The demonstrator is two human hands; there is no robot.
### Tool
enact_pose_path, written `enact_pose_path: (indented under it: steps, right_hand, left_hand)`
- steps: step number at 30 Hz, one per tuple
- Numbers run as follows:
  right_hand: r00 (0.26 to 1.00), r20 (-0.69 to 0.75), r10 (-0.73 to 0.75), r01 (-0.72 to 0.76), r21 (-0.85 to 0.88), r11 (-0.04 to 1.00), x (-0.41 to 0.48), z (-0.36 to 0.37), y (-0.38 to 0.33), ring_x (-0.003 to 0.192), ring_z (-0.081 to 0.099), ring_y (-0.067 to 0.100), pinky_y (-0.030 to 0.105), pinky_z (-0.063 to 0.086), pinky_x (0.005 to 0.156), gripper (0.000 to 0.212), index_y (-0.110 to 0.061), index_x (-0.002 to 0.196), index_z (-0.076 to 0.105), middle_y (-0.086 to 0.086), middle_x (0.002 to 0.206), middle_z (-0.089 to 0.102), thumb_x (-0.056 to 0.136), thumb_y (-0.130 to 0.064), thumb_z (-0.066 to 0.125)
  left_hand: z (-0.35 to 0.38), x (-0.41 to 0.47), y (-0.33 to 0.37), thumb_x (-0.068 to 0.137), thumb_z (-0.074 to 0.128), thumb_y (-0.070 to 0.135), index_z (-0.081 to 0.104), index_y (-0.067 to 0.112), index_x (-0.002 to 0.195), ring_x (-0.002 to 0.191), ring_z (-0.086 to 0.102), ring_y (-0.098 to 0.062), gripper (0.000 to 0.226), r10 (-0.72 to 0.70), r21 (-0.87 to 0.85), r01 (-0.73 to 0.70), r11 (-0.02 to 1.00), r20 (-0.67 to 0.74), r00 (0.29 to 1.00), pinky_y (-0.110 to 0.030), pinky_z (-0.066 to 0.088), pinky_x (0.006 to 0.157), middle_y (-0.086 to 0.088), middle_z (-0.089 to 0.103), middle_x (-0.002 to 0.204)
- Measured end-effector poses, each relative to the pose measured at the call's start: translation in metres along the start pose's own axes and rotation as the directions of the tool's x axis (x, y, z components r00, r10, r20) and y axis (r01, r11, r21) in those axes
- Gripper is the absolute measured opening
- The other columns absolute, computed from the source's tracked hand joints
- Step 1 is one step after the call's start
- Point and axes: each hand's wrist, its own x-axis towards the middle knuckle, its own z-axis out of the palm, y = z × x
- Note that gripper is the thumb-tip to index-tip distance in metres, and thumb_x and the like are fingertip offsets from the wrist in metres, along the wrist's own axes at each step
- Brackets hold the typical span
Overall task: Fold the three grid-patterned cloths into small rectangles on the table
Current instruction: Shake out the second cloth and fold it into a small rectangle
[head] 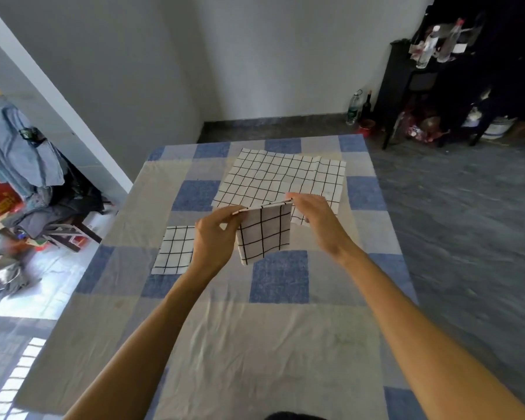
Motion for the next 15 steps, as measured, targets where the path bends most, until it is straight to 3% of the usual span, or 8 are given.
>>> enact_pose_path:
  steps: [2,3,6,9,12,15]
  right_hand:
    - [0.996,0.086,-0.032,0.034,-0.026,0.999,0.000,0.000,0.006,0.121,0.045,0.002,0.024,0.030,0.110,0.040,-0.023,0.130,0.055,-0.005,0.134,0.051,0.098,-0.044,0.043]
    - [0.991,0.121,-0.047,0.053,-0.042,0.998,0.000,0.002,0.007,0.126,0.043,0.000,0.029,0.030,0.111,0.039,-0.028,0.131,0.054,-0.013,0.135,0.051,0.096,-0.045,0.048]
    - [0.982,0.098,-0.159,0.165,-0.055,0.985,0.006,0.016,0.008,0.109,0.056,0.000,0.029,0.040,0.098,0.030,-0.022,0.121,0.063,-0.015,0.115,0.064,0.095,-0.035,0.056]
    - [0.972,0.055,-0.226,0.227,-0.012,0.974,0.008,0.031,-0.002,0.081,0.058,-0.001,0.015,0.041,0.078,0.017,-0.020,0.102,0.070,-0.016,0.085,0.067,0.094,-0.030,0.059]
    - [0.968,0.077,-0.237,0.235,0.030,0.971,0.005,0.046,-0.008,0.084,0.061,0.000,0.018,0.046,0.080,0.021,-0.023,0.105,0.067,-0.013,0.089,0.068,0.087,-0.033,0.067]
    - [0.968,0.081,-0.237,0.235,0.028,0.972,0.001,0.063,-0.012,0.097,0.064,0.008,0.025,0.050,0.090,0.039,-0.028,0.116,0.059,-0.008,0.101,0.068,0.080,-0.032,0.074]
  left_hand:
    - [-0.005,-0.002,0.003,0.091,0.058,0.013,0.070,0.017,0.100,0.081,0.062,0.005,0.016,-0.060,-0.024,0.060,0.998,0.005,0.998,-0.007,0.045,0.073,0.014,0.068,0.089]
    - [-0.009,-0.005,0.004,0.091,0.058,0.012,0.070,0.019,0.098,0.078,0.061,0.007,0.016,-0.069,-0.024,0.069,0.997,0.007,0.998,-0.008,0.045,0.073,0.016,0.067,0.086]
    - [-0.022,-0.013,0.004,0.092,0.056,0.008,0.068,0.020,0.091,0.067,0.056,0.007,0.017,-0.084,-0.006,0.084,0.996,0.009,0.996,-0.007,0.042,0.066,0.017,0.063,0.075]
    - [-0.035,-0.020,0.001,0.093,0.053,0.007,0.067,0.010,0.083,0.061,0.048,0.002,0.017,-0.109,-0.009,0.109,0.994,0.006,0.994,-0.010,0.039,0.061,0.004,0.059,0.067]
    - [-0.049,-0.023,-0.008,0.094,0.052,0.007,0.065,0.007,0.080,0.059,0.046,0.002,0.019,-0.146,-0.033,0.146,0.989,0.018,0.989,-0.012,0.038,0.059,0.005,0.055,0.063]
    - [-0.065,-0.024,-0.016,0.094,0.053,0.008,0.065,0.018,0.085,0.064,0.051,-0.001,0.018,-0.130,-0.083,0.130,0.988,0.013,0.991,-0.013,0.042,0.063,0.004,0.061,0.070]
